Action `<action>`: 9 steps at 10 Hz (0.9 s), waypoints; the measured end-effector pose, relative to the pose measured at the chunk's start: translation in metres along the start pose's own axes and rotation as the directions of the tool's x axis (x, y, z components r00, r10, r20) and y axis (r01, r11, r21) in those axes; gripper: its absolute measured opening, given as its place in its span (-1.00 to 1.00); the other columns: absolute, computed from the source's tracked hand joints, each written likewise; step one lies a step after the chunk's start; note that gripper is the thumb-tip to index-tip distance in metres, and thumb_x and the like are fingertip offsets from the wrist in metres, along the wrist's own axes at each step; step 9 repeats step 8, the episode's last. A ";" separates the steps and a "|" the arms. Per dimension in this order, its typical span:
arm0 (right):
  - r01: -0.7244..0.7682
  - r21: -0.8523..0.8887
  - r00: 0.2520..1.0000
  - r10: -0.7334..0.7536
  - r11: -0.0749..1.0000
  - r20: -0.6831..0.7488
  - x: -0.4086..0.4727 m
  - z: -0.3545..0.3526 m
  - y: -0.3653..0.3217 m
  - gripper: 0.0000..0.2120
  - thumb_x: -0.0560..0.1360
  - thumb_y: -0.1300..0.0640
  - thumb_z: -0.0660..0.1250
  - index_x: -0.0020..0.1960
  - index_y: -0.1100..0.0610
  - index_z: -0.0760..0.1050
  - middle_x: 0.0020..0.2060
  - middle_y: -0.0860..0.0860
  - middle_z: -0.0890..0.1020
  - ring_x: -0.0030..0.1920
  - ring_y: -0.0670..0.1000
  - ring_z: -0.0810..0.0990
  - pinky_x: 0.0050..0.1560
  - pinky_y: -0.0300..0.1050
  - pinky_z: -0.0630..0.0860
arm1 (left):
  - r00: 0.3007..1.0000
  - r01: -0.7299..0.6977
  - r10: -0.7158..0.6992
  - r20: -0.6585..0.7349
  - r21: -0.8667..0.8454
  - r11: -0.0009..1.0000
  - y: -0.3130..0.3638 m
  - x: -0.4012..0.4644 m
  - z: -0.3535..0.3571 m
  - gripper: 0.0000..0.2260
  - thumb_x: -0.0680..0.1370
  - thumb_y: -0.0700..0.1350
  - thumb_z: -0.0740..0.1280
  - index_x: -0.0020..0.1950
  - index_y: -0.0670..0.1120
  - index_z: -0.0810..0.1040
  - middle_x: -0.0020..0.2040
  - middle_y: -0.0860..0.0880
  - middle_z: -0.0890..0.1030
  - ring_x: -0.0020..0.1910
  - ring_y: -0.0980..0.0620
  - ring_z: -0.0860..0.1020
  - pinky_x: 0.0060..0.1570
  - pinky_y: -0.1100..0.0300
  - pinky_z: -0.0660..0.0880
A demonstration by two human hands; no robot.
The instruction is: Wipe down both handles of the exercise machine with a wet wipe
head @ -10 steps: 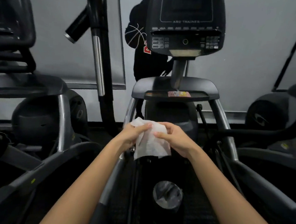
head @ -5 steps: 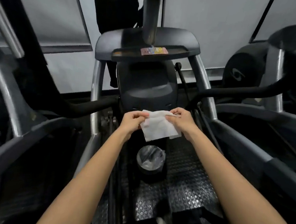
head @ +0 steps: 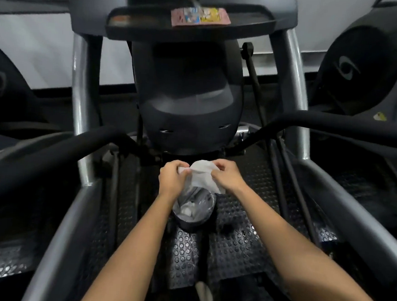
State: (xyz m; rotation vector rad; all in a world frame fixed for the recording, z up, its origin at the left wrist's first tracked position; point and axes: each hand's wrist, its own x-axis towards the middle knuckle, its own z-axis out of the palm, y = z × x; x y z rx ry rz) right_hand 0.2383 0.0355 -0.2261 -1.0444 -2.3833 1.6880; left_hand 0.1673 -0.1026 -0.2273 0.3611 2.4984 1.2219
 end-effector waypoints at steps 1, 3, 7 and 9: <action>-0.018 -0.128 0.996 0.007 0.992 -0.085 0.028 0.014 0.019 -0.81 0.42 0.33 0.22 -0.14 0.14 0.58 -0.23 0.03 0.59 -0.15 0.04 0.53 -0.19 -0.17 0.39 | 0.995 0.041 -0.041 0.092 0.004 0.999 -0.016 0.023 0.020 -0.76 0.53 -0.13 0.31 0.17 -0.14 0.60 0.13 -0.08 0.64 0.14 -0.06 0.56 0.08 0.20 0.41; -0.069 -0.295 0.989 0.028 0.953 -0.142 0.079 0.044 0.061 -0.79 0.40 0.34 0.17 -0.17 0.11 0.54 -0.07 0.11 0.53 -0.08 0.13 0.52 -0.12 -0.08 0.43 | 0.954 0.224 -0.189 0.233 -0.134 0.965 -0.053 0.055 0.059 -0.72 0.53 -0.32 0.18 0.20 -0.24 0.55 0.09 -0.19 0.61 0.07 -0.10 0.56 -0.02 0.25 0.46; -0.296 -0.157 0.951 0.306 0.942 0.047 0.143 0.097 0.147 -0.84 0.44 0.40 0.30 -0.05 0.20 0.54 -0.28 0.02 0.55 -0.17 -0.01 0.52 -0.13 -0.26 0.44 | 0.780 0.558 -0.413 0.469 -0.225 0.799 -0.110 0.086 0.117 -0.50 0.55 -0.37 0.11 0.48 -0.12 0.22 -0.01 -0.30 0.58 -0.22 -0.10 0.50 -0.35 0.24 0.44; -0.311 -0.126 0.946 0.319 0.942 0.053 0.149 0.105 0.158 -0.65 0.44 0.50 0.19 0.18 0.32 0.51 0.02 0.16 0.62 0.09 0.08 0.57 0.10 -0.22 0.46 | 0.761 0.546 -0.393 0.516 -0.183 0.817 -0.108 0.086 0.114 -0.38 0.52 -0.40 0.06 0.52 0.05 0.12 0.16 -0.19 0.48 -0.30 0.03 0.48 -0.39 0.23 0.43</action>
